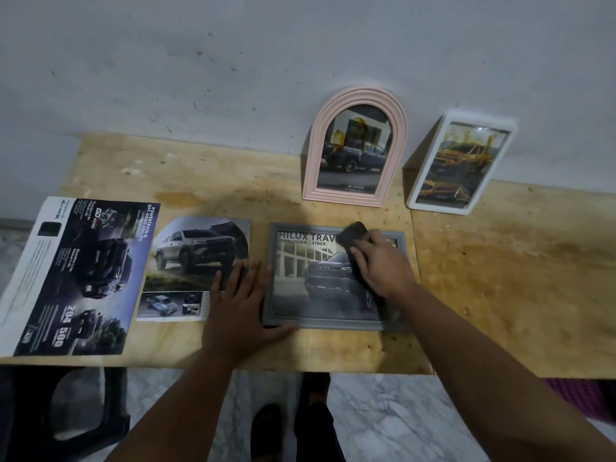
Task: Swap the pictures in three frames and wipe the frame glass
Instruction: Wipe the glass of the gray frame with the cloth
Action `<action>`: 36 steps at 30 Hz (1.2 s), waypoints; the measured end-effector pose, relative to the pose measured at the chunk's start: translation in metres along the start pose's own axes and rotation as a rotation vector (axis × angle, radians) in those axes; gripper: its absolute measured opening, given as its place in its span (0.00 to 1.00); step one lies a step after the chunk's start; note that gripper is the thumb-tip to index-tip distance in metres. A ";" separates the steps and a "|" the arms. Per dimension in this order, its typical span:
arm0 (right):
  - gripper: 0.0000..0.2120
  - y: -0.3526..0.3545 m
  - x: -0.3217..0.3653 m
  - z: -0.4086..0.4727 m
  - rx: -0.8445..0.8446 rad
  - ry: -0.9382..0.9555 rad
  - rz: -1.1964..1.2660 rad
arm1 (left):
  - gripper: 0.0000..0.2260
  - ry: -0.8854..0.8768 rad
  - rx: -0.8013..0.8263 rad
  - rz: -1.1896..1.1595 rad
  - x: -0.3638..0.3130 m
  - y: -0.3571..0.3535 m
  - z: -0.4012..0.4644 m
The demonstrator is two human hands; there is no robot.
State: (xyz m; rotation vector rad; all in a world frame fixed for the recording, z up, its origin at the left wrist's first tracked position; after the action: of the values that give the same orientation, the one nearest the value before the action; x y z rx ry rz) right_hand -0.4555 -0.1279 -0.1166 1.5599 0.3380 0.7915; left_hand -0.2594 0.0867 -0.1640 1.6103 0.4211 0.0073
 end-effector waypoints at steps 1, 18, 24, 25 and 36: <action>0.19 -0.009 -0.001 -0.007 0.029 0.020 -0.032 | 0.54 -0.001 0.004 0.003 0.000 0.000 0.000; 0.12 0.017 0.011 -0.043 0.152 -0.376 0.826 | 0.54 0.003 0.022 0.012 0.000 -0.001 0.000; 0.23 0.010 0.000 -0.027 0.155 -0.507 0.326 | 0.54 0.001 0.008 -0.005 0.000 0.000 0.001; 0.26 0.011 0.001 -0.029 0.140 -0.464 0.166 | 0.54 0.000 0.005 -0.005 0.000 0.000 0.001; 0.24 -0.002 0.002 -0.036 0.039 -0.535 0.412 | 0.54 0.000 0.006 -0.002 0.000 -0.001 0.001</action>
State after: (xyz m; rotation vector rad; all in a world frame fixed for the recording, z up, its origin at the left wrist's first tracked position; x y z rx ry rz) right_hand -0.4775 -0.0993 -0.1188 1.8349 -0.3710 0.6428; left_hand -0.2592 0.0856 -0.1647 1.6160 0.4236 0.0047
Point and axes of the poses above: each hand's wrist, its own z-axis towards the middle knuckle, its own y-axis out of the back of the hand, x = y × z, the point moved 7 cm from there along z, towards the middle knuckle, and after that the axes turned 2 degrees about -x, right-handed, at the moved point
